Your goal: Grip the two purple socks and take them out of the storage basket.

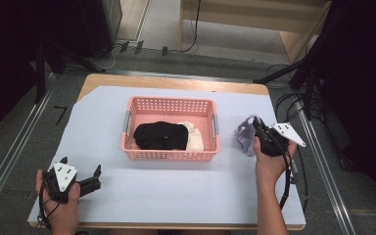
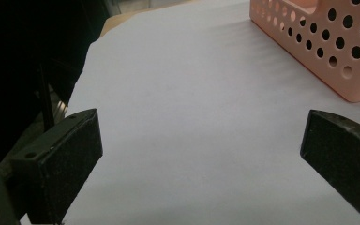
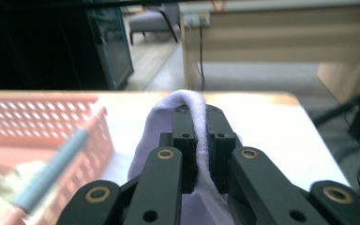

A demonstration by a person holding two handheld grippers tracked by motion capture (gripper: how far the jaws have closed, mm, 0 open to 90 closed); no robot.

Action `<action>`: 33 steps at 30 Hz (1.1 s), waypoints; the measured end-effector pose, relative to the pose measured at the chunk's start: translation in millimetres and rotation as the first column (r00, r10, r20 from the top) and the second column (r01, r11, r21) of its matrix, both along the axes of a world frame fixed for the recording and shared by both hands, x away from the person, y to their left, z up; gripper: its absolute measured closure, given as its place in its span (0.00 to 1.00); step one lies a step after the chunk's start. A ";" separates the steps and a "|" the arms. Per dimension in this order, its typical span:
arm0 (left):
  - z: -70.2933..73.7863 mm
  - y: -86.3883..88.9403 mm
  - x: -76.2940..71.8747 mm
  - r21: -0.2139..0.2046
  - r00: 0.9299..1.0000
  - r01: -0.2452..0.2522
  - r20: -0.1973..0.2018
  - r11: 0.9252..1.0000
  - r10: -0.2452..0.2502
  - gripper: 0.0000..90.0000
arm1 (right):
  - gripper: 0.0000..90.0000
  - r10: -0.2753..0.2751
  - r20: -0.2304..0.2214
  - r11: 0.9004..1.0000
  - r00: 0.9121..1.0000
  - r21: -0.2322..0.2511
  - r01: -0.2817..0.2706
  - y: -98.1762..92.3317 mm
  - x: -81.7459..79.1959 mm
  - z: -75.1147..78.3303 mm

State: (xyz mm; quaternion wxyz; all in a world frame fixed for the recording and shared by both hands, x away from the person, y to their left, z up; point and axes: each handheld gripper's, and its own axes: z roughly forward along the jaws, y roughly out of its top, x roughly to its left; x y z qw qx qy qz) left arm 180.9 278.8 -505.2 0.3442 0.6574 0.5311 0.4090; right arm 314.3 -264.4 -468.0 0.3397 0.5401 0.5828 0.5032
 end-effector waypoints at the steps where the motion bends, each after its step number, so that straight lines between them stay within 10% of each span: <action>1: 0.0 0.1 0.0 -0.001 1.000 0.000 0.000 1.000 0.000 0.00 | 0.94 -0.003 -0.012 1.000 1.000 0.002 0.003 -1.5 -0.4 -4.8; 7: -0.5 -0.4 0.3 -0.002 1.000 0.000 0.006 1.000 0.000 0.00 | 0.86 0.001 -0.061 1.000 0.998 0.023 0.001 -7.7 -7.6 -24.1; 15: -0.4 -0.7 0.2 0.001 1.000 0.000 0.004 1.000 0.000 0.00 | 0.43 -0.022 -0.108 0.998 0.994 0.058 0.028 -15.5 -22.5 -30.9; 33: -0.2 -0.2 -0.3 -0.003 1.000 -0.004 0.006 1.000 0.004 0.00 | 0.29 0.036 -0.106 0.999 0.994 0.019 -0.034 -42.8 -71.1 -43.1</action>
